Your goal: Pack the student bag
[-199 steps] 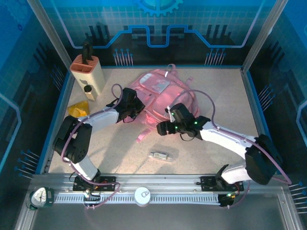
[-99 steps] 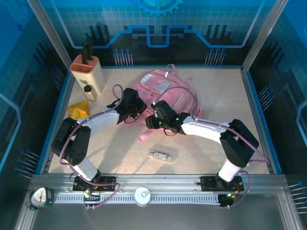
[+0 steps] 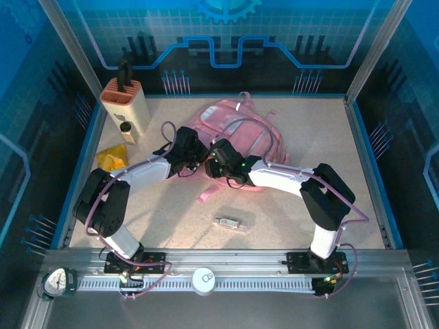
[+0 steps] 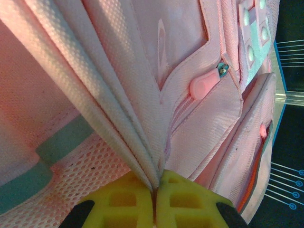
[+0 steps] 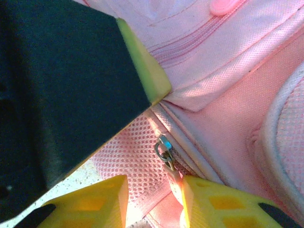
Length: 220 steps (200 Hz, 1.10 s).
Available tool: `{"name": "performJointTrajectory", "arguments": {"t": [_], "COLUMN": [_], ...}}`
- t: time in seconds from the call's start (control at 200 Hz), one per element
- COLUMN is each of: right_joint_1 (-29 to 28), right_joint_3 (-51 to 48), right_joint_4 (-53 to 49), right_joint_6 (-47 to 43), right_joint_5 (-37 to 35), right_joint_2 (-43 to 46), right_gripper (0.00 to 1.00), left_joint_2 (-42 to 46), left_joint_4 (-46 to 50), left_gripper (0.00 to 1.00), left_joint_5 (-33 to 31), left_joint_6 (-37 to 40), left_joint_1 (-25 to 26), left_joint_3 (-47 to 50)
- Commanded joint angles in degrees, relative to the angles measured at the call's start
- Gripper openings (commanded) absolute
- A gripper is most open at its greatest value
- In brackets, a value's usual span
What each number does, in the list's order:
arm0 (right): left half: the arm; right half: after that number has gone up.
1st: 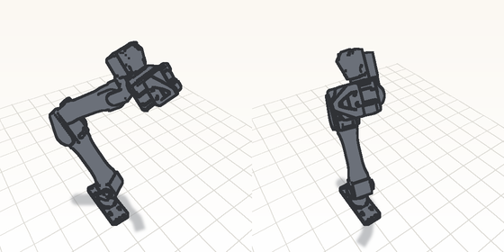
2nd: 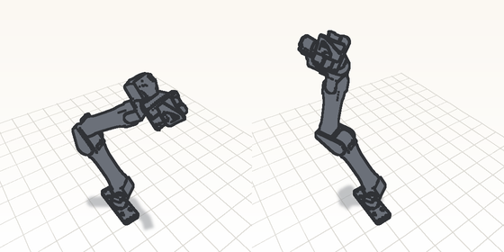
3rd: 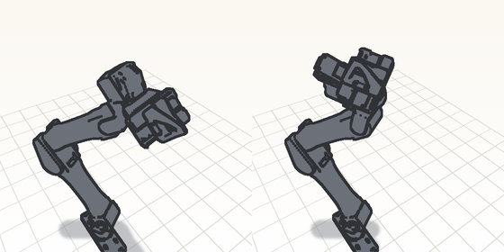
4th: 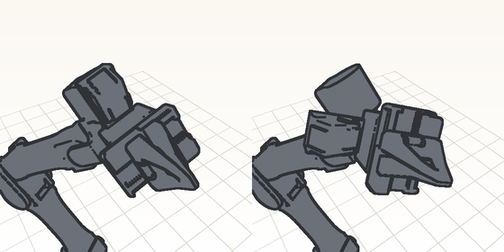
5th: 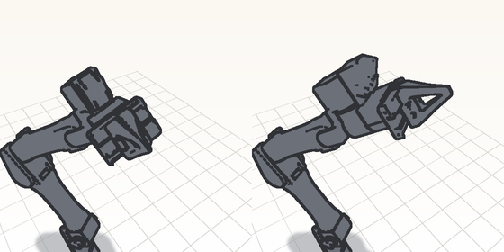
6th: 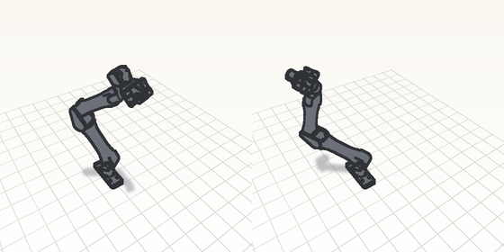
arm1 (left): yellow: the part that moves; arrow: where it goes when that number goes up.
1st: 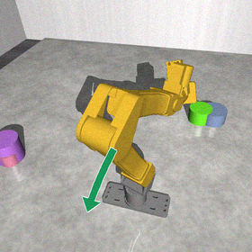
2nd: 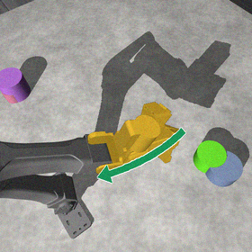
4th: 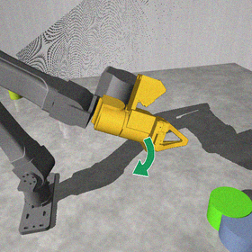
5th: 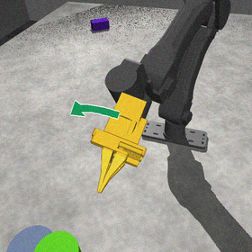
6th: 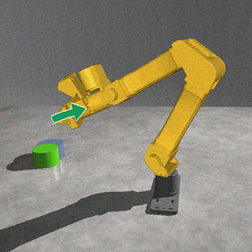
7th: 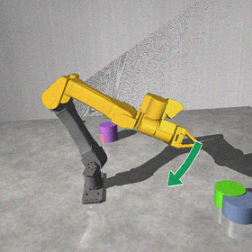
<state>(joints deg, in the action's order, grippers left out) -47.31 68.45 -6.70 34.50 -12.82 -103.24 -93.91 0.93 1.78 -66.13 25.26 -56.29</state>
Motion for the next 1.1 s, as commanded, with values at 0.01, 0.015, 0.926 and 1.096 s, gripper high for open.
{"name": "performJointTrajectory", "arguments": {"t": [0.01, 0.015, 0.926, 1.096], "right_joint_1": [-0.26, -0.25, -1.46, -1.73], "right_joint_3": [2.04, 2.04, 1.78, 2.39], "right_joint_4": [-1.91, -1.91, -2.79, -1.58], "right_joint_6": [-0.29, -0.34, -0.27, -1.2], "right_joint_5": [-4.2, -4.22, -5.16, -3.43], "right_joint_2": [-2.37, -2.39, -2.48, -3.21], "right_gripper": [0.36, 0.36, 0.39, 0.32], "left_joint_2": [3.05, 3.04, 2.3, 2.83], "left_joint_4": [-2.82, -2.84, -4.46, -4.1], "left_gripper": [0.0, 0.0, 0.0, 0.0], "left_joint_5": [2.53, 2.53, 5.39, 4.9], "left_joint_6": [0.03, 0.03, -1.42, -1.21], "left_joint_1": [1.11, 1.11, 0.5, 0.47], "left_joint_3": [0.13, 0.09, -1.63, -1.34]}}
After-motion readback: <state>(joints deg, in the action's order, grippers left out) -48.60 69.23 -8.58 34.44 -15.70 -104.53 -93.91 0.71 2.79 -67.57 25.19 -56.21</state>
